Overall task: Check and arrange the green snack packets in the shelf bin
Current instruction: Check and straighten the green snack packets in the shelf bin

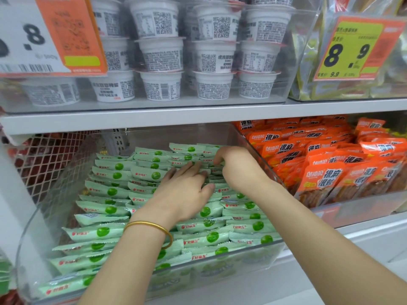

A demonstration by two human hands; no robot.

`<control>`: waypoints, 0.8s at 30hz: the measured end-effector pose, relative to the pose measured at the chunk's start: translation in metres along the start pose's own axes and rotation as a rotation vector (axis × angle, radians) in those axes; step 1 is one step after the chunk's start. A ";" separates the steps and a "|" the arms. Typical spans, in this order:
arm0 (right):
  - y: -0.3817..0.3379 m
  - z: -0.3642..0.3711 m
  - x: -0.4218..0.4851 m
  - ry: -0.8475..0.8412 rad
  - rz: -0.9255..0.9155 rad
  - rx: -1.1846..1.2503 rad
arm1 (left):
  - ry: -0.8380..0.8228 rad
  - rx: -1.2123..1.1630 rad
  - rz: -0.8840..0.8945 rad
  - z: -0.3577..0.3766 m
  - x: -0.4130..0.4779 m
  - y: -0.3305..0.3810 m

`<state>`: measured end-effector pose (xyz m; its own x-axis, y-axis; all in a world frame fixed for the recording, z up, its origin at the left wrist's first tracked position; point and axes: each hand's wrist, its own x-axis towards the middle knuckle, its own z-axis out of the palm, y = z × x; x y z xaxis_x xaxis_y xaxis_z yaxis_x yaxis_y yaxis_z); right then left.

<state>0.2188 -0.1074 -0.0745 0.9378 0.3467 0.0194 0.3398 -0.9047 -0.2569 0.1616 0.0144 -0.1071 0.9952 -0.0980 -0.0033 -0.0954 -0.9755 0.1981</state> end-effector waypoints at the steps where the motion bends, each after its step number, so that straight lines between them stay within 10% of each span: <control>1: -0.001 0.003 0.009 -0.063 0.002 -0.018 | 0.000 -0.002 -0.001 0.000 -0.001 -0.001; 24: 0.004 0.009 0.007 -0.048 0.056 0.052 | -0.005 -0.013 0.001 -0.001 -0.004 -0.004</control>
<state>0.2264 -0.1060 -0.0843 0.9503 0.3085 -0.0423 0.2816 -0.9094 -0.3060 0.1580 0.0188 -0.1073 0.9950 -0.0997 -0.0081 -0.0958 -0.9728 0.2110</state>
